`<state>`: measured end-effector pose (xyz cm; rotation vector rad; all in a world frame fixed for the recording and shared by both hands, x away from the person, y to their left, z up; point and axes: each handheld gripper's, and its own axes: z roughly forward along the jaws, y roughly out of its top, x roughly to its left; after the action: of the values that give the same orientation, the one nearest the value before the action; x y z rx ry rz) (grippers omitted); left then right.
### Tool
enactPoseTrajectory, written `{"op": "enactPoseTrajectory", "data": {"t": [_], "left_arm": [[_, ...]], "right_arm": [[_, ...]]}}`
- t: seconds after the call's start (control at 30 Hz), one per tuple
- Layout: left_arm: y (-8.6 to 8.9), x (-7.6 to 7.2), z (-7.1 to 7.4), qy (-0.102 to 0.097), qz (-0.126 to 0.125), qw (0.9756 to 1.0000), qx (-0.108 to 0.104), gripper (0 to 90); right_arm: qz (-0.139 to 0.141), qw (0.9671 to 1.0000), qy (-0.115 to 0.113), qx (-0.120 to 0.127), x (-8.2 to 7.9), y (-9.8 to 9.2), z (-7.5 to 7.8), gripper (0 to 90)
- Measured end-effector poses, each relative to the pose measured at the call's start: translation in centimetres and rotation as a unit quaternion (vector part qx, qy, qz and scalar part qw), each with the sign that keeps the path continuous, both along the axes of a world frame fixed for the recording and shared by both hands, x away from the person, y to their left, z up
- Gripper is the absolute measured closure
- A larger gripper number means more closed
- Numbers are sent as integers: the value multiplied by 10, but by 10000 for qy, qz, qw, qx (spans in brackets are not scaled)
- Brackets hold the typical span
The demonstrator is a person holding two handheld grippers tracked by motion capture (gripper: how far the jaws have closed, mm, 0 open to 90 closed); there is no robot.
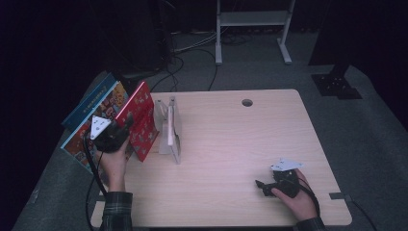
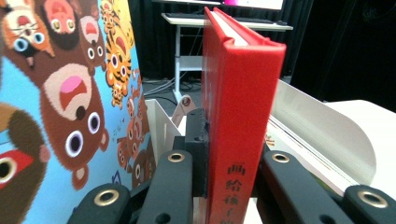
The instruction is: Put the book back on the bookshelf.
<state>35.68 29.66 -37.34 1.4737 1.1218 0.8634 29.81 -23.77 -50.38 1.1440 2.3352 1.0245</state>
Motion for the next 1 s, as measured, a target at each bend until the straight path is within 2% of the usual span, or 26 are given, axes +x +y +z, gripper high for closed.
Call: {"op": "enactPoseTrajectory", "data": {"t": [0.13,0.2,0.27,0.33,0.4,0.6,0.73,1.0], "left_arm": [[1,-4,1,-29,58,10000,-26,767],[2,-6,1,-20,49,10000,-4,691],[1,-10,1,18,33,9999,127,607],[0,-15,2,-33,86,9997,236,536],[1,-20,3,-29,110,9997,236,443],[-5,-31,3,58,24,9994,333,295],[-8,-39,6,61,128,9993,345,169],[-8,-57,10,79,124,9993,345,73]], "right_arm": [[15,10000,2,-9,0,0,0,119],[17,10000,1,-10,0,0,0,119],[16,10000,1,-9,0,0,0,119],[14,10000,1,-7,0,0,0,119],[15,10000,0,-8,0,0,0,119],[15,10000,2,-8,0,0,0,118],[25,10000,3,-30,1,0,0,116],[26,10000,1,-28,1,0,0,116]]}}
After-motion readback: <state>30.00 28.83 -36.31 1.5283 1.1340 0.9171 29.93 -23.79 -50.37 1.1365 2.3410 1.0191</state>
